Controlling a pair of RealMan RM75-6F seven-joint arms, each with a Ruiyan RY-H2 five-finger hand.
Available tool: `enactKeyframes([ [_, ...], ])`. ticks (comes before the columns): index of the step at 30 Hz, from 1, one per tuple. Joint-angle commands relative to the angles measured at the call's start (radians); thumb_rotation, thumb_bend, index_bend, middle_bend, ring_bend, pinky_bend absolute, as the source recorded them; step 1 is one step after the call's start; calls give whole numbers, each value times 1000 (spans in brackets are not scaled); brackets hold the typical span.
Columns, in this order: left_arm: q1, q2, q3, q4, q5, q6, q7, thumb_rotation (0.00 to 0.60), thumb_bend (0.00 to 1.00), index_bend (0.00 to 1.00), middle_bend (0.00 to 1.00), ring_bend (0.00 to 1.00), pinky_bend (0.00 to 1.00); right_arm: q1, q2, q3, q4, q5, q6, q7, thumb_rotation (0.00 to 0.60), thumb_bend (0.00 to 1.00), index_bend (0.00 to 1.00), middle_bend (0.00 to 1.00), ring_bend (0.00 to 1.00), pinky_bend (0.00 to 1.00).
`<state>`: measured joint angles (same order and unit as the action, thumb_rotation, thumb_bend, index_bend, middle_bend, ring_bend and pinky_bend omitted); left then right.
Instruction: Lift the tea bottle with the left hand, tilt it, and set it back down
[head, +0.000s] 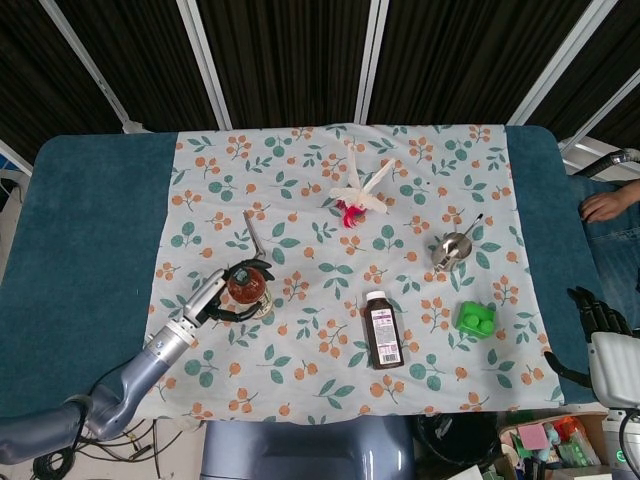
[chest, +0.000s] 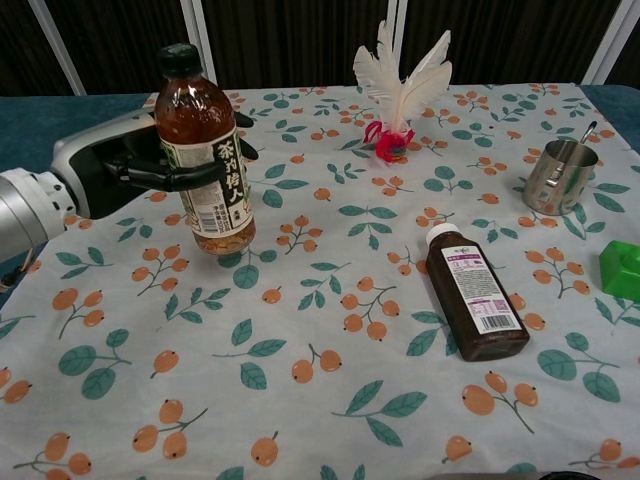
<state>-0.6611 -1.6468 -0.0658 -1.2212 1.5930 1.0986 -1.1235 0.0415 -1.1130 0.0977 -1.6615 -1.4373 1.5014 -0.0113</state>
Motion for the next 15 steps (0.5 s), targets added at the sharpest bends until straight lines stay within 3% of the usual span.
enactKeyframes([
  [1,-4,-32,12,40,10,11,-17,600,551,249,291,252,384,0,0,0,1,0,0,0,600,115,116,76,136,165],
  [15,-8,-120,52,178,23,24,-75,600,520,241,281,239,368,1,0,0,3,0,-2,5,600,115,116,76,136,165],
])
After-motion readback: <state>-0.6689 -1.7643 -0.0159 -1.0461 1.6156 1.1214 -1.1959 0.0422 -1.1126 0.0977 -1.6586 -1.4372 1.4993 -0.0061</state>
